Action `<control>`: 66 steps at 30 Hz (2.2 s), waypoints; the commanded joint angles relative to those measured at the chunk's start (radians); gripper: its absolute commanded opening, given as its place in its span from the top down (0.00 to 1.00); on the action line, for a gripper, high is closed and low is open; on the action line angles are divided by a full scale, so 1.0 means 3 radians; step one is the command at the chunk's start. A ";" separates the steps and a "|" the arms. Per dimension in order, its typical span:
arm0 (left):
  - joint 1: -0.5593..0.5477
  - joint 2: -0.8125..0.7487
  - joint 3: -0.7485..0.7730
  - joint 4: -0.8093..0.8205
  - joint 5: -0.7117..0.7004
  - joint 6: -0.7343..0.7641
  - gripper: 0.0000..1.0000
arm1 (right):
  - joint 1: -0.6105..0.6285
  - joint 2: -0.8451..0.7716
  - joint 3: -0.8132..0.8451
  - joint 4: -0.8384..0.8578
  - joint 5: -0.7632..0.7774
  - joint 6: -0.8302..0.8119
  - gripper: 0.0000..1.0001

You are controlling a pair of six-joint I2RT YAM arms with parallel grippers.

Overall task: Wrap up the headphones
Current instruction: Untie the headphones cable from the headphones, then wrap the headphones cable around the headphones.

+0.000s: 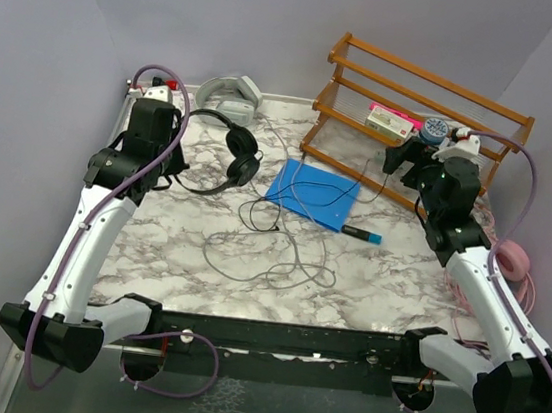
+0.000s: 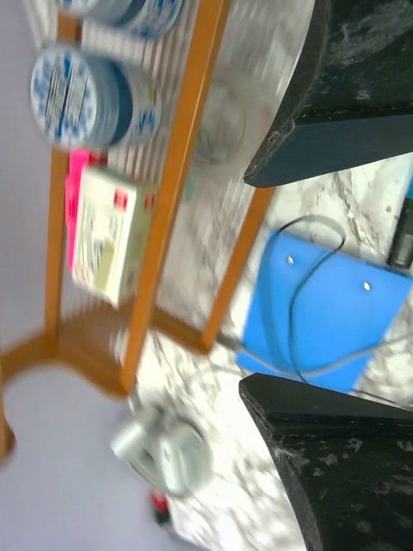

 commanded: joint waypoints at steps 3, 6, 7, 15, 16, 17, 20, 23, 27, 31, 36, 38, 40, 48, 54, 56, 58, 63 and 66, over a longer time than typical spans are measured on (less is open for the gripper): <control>0.0012 -0.0064 0.0250 0.0193 0.0134 -0.0159 1.00 | 0.0005 -0.0228 -0.0089 0.0003 -0.1179 -0.0343 0.00; 0.0012 -0.0051 0.0344 0.0191 0.0211 -0.0172 1.00 | 0.0002 -0.0155 -0.0047 -0.0351 -0.1289 -0.0224 0.00; 0.0012 -0.0050 0.0366 0.0196 0.0248 -0.0172 1.00 | 0.0004 -0.0138 -0.0060 -0.0417 -0.1344 -0.0171 0.00; 0.0012 -0.0007 0.0445 0.0269 0.0893 -0.0137 1.00 | 0.0094 -0.0179 -0.0854 0.1223 -0.2518 0.1155 0.09; 0.0012 0.0009 0.0463 0.0272 0.1012 -0.0141 1.00 | 0.0196 -0.0124 -0.0907 0.1441 -0.2638 0.1030 0.11; 0.0011 0.0018 0.0484 0.0269 0.1101 -0.0150 1.00 | 0.0310 -0.0065 -0.0874 0.1444 -0.2675 0.0820 0.12; 0.0012 0.0028 0.0522 0.0269 0.1303 -0.0188 1.00 | 0.0650 0.0111 -0.0693 0.1165 -0.2487 0.0164 0.13; 0.0012 0.0021 0.0541 0.0269 0.1429 -0.0212 1.00 | 0.0799 0.0305 -0.0743 0.1329 -0.2500 -0.0012 0.12; 0.0011 0.0029 0.0554 0.0273 0.1646 -0.0227 1.00 | 0.0884 0.0466 -0.0962 0.1683 -0.2346 -0.0230 0.12; 0.0012 0.0073 0.0561 0.0271 0.1895 -0.0290 1.00 | 0.0923 0.0562 -0.1415 0.2521 -0.1924 -0.0338 0.13; 0.0012 0.0075 0.0640 0.0267 0.1969 -0.0298 1.00 | 0.0967 0.0857 -0.1446 0.2821 -0.1970 -0.0385 0.20; 0.0012 0.0068 0.0649 0.0271 0.1998 -0.0307 1.00 | 0.0976 0.0940 -0.1452 0.2903 -0.1962 -0.0364 0.43; 0.0012 0.0059 0.0644 0.0270 0.2026 -0.0324 1.00 | 0.0976 0.0997 -0.1471 0.2984 -0.1962 -0.0327 0.55; 0.0012 -0.0002 0.0467 0.0269 0.2095 -0.0170 1.00 | 0.0976 0.0508 -0.1680 0.2949 -0.1143 -0.0027 0.99; 0.0012 -0.0046 0.0169 0.0275 0.2061 -0.0001 1.00 | 0.0967 -0.0272 -0.1277 0.1733 0.0358 -0.0226 0.99; 0.0012 -0.0028 0.0080 0.0289 0.2189 0.0072 1.00 | 0.0940 -0.0377 -0.1023 0.1518 0.0633 -0.0428 0.99; 0.0007 0.0013 0.0031 0.0290 0.2414 0.0133 1.00 | 0.0898 -0.0397 -0.0769 0.1354 0.0800 -0.0585 0.99; 0.0006 0.0033 0.0011 0.0359 0.2946 0.0011 1.00 | 0.0676 0.0022 -0.0233 0.0971 0.0545 -0.0514 0.99; 0.0002 0.0037 0.0015 0.0427 0.3220 -0.0082 1.00 | 0.0588 0.0456 -0.0018 0.0796 0.0009 -0.0327 1.00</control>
